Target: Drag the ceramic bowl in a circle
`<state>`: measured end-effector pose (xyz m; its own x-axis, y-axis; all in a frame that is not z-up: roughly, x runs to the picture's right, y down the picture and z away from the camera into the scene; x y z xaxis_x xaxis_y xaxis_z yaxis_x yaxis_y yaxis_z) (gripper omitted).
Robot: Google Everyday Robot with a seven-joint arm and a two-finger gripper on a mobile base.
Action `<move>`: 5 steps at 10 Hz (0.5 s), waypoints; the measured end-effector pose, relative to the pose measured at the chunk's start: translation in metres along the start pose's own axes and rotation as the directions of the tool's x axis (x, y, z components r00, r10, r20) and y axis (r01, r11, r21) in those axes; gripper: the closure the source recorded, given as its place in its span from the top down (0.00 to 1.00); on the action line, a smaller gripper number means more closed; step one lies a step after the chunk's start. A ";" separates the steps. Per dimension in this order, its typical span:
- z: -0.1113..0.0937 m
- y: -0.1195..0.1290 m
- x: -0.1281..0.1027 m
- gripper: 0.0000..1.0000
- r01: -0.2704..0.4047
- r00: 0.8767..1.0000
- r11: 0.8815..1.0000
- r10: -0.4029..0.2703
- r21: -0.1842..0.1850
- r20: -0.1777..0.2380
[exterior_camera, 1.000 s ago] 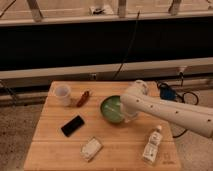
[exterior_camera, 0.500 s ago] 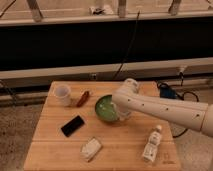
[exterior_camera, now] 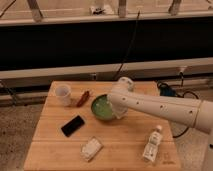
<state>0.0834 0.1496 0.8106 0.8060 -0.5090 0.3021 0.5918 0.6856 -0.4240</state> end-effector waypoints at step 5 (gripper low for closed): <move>0.001 0.012 0.033 0.00 -0.008 1.000 1.000 0.008 -0.005 -0.004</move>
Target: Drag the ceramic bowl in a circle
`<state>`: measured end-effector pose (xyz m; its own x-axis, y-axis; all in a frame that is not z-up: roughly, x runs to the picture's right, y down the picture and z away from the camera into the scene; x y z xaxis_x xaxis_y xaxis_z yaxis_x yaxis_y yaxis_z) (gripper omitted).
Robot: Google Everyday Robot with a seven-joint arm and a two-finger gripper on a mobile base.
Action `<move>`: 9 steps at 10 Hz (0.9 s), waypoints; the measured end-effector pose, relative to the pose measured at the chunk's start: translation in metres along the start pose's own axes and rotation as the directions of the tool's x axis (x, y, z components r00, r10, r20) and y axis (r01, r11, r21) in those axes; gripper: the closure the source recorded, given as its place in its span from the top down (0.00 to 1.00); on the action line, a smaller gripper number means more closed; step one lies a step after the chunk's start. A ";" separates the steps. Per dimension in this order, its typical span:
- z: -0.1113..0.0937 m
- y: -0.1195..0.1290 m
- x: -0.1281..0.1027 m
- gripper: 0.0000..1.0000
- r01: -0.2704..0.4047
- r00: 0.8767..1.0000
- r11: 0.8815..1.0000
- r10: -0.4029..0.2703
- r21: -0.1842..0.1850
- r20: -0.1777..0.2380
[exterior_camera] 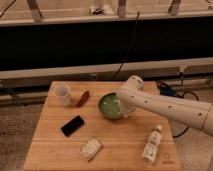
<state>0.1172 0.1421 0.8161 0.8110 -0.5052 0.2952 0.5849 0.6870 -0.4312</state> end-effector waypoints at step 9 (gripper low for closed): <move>-0.003 -0.016 -0.021 0.00 0.119 0.993 0.993 -0.120 0.008 0.006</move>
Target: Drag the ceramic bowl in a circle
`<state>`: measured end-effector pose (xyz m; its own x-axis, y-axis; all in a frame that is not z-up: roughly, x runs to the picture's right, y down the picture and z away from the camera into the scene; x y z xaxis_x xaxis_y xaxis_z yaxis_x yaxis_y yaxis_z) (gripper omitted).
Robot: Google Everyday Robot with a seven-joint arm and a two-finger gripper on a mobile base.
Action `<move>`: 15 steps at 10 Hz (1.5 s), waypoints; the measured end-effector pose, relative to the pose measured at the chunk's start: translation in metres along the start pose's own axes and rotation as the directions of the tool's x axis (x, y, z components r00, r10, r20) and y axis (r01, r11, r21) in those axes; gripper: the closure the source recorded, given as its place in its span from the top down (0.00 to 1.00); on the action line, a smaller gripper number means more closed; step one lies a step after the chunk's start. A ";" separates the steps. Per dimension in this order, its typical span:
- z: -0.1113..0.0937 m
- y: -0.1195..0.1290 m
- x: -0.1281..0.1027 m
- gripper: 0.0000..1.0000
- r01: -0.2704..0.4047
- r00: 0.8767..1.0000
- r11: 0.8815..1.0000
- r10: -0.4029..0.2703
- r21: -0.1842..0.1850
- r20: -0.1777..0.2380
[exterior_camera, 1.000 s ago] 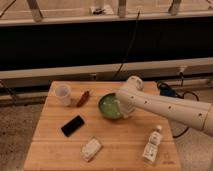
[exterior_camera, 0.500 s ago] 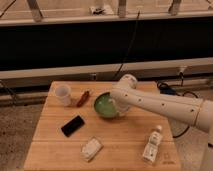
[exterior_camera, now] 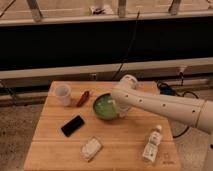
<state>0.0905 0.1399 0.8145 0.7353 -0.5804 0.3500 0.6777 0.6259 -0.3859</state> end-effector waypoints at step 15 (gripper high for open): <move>0.002 0.024 0.014 0.00 0.167 0.986 0.986 -0.166 -0.008 0.031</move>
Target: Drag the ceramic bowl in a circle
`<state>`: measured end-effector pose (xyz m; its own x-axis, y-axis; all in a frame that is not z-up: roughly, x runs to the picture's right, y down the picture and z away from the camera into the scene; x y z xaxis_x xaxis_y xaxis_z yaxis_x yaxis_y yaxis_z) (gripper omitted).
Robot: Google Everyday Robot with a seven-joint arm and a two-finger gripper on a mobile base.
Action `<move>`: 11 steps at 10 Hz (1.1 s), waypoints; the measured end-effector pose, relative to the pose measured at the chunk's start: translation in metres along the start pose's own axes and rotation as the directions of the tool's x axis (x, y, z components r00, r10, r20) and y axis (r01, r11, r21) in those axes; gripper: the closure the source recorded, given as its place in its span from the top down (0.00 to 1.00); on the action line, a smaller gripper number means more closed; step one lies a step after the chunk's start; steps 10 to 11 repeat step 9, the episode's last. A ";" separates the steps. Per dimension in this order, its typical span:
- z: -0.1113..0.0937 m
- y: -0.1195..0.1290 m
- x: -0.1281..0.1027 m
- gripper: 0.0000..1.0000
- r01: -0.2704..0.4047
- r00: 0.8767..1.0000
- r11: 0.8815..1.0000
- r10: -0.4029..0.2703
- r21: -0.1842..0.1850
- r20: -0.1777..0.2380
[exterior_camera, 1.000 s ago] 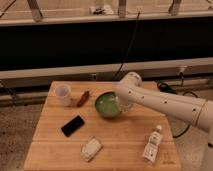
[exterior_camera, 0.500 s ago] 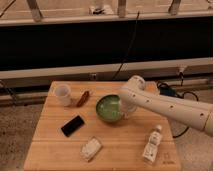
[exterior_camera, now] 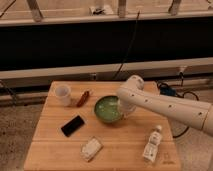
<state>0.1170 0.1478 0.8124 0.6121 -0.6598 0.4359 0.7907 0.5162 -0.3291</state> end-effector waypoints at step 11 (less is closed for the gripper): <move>0.001 -0.003 0.002 0.00 0.069 0.998 0.998 -0.069 0.002 0.007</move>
